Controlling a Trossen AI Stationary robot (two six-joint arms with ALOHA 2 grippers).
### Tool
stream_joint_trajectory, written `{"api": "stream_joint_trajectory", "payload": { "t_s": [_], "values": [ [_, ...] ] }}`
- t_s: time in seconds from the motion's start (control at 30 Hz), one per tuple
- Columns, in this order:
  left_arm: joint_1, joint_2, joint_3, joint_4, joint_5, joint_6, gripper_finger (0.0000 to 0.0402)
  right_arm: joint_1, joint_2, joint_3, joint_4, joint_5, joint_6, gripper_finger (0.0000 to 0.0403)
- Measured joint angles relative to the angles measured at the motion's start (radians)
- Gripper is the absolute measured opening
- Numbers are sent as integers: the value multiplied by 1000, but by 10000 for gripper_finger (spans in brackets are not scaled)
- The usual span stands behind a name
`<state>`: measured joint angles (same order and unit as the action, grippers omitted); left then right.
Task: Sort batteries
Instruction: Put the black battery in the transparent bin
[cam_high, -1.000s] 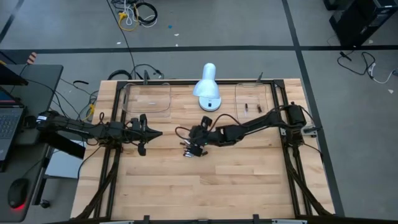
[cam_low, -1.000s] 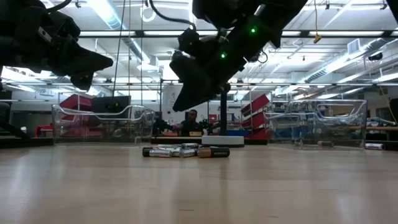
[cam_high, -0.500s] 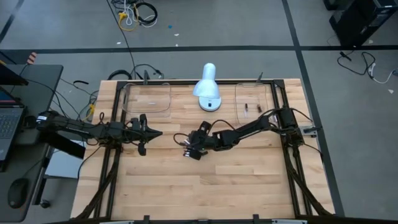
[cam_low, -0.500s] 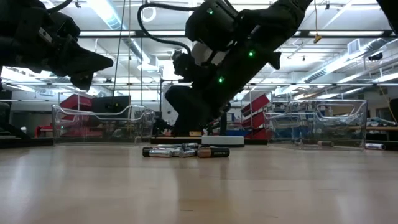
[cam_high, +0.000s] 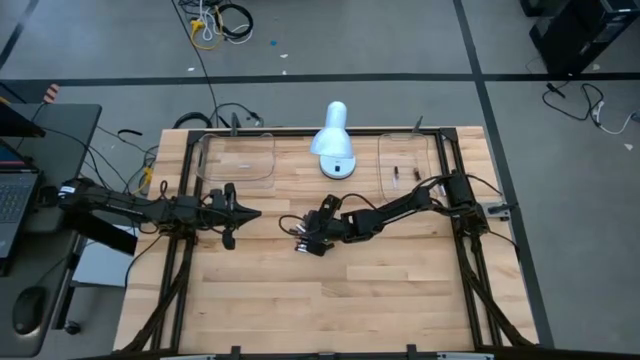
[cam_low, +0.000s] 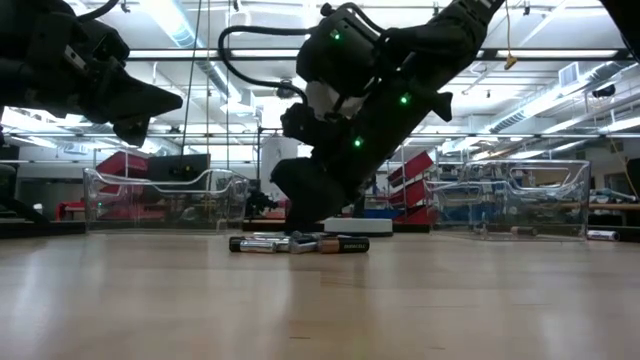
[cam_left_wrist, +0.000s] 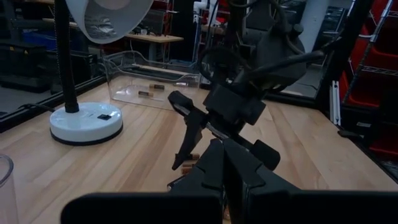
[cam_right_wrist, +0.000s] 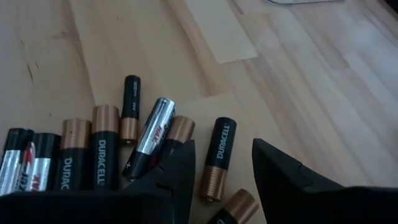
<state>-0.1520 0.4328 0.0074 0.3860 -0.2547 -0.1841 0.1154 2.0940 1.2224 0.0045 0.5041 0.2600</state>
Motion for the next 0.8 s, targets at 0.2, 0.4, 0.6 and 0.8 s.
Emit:
{"api": "stream_joint_trajectory", "payload": {
  "t_s": [0.2,0.4,0.6,0.8],
  "values": [
    [0,0,0,-4,-1,0,2,-2,0,0,-20,-9,8,144],
    [0,0,0,-4,-1,0,2,-16,0,0,-39,-57,39,144],
    [0,0,0,-12,-1,0,2,-34,-1,0,-62,-106,60,143],
    [0,0,0,-13,-1,0,2,-35,-2,0,-62,-110,55,126]
  ]
}}
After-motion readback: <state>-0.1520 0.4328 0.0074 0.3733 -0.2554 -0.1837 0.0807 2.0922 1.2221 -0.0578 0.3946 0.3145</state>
